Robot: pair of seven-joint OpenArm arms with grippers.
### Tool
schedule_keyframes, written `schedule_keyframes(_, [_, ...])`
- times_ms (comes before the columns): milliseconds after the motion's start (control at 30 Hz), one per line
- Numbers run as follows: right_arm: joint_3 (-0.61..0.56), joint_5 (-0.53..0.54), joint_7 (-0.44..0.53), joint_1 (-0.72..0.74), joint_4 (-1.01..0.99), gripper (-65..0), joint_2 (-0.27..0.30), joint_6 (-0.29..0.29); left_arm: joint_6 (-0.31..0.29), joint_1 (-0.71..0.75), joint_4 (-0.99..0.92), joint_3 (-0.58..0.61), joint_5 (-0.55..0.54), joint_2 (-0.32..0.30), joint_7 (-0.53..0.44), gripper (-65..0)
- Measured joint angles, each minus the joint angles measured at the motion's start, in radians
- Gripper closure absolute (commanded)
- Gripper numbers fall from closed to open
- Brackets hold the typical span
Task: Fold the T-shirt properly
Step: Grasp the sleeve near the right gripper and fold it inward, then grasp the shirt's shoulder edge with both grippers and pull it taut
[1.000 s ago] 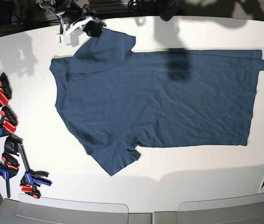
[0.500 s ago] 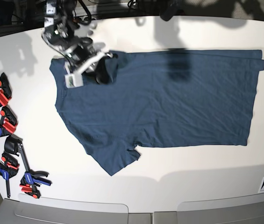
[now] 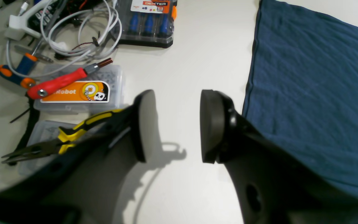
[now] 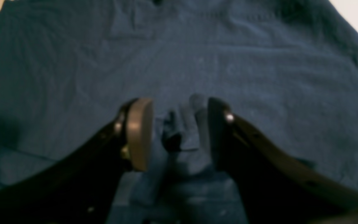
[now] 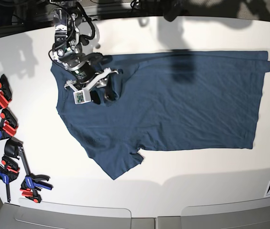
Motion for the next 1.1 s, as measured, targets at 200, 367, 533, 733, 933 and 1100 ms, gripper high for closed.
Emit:
schedule_keyframes(200, [0.008,0.002,-0.062,0.03,0.0,-27.8,-0.001,-0.016,0.0,0.0,0.0,0.0,-0.003,0.003,0.003,-21.8])
schedule_keyframes(367, [0.121,0.087,-0.217,0.029,0.09,-5.7,-0.003,-0.017,-0.138,0.0,0.001,0.0,-0.117,0.003,0.109,-14.1])
schedule_keyframes(533, [0.323,0.229,-0.318,0.021,0.191,0.0,-0.003,-0.016,-0.192,0.001,0.003,0.1,-0.154,0.003,0.15,0.0])
schedule_keyframes(733, [0.487,0.385,-0.404,0.0,0.199,0.0,0.0,0.066,-0.191,-0.003,0.003,0.335,-0.047,0.003,0.108,0.0])
schedule_keyframes(933, [0.467,0.296,-0.354,-0.125,0.193,0.0,-0.003,0.076,-0.028,-0.061,0.002,0.499,0.247,0.062,-0.043,0.0])
schedule_keyframes(1100, [0.401,0.138,-0.246,-0.167,0.161,0.0,-0.002,0.033,0.051,-0.105,0.001,0.558,0.385,0.117,-0.1,0.0])
